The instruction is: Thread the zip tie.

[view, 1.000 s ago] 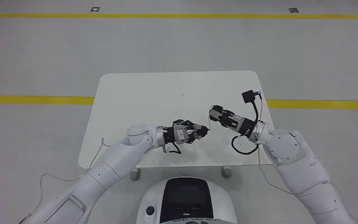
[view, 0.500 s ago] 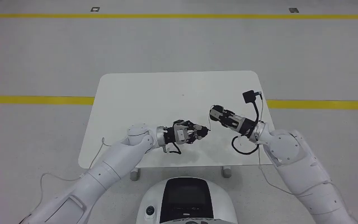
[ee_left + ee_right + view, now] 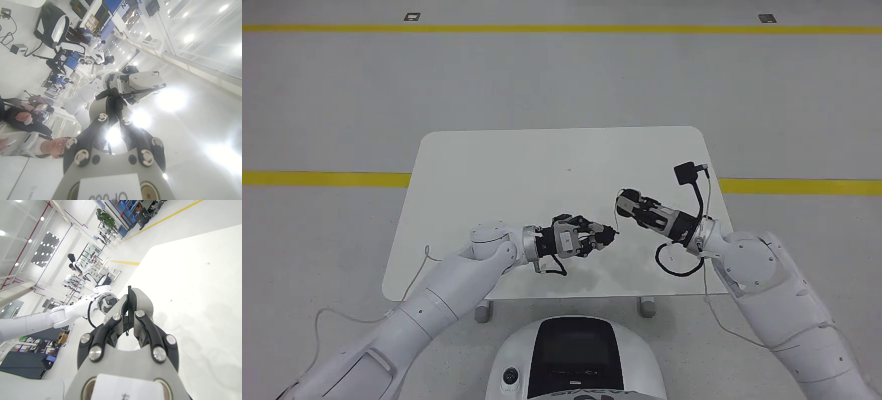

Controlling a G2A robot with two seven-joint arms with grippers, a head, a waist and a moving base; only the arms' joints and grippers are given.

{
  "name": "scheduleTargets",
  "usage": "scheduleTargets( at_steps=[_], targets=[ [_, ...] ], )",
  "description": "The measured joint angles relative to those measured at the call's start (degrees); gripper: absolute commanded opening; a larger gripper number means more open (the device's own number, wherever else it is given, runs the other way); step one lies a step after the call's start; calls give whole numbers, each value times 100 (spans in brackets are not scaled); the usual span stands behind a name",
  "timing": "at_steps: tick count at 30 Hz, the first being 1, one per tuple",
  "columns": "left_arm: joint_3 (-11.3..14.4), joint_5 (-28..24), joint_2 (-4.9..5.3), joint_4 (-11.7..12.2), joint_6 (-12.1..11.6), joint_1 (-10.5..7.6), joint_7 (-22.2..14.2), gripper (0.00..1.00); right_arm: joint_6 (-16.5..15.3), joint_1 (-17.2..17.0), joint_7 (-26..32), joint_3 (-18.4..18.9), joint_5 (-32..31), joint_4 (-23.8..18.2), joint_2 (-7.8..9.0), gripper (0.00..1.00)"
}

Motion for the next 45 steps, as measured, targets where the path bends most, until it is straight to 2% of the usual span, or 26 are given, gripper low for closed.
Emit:
scheduleTargets(
  at_steps=[20,45],
  targets=[
    [-72,35,3,-48,0,64,26,0,0,-24,-56,0,29,-42,23,0],
    [-78,21,-1,-39,0,50,20,0,0,-18,-25,-9,28,-42,42,0]
  ],
)
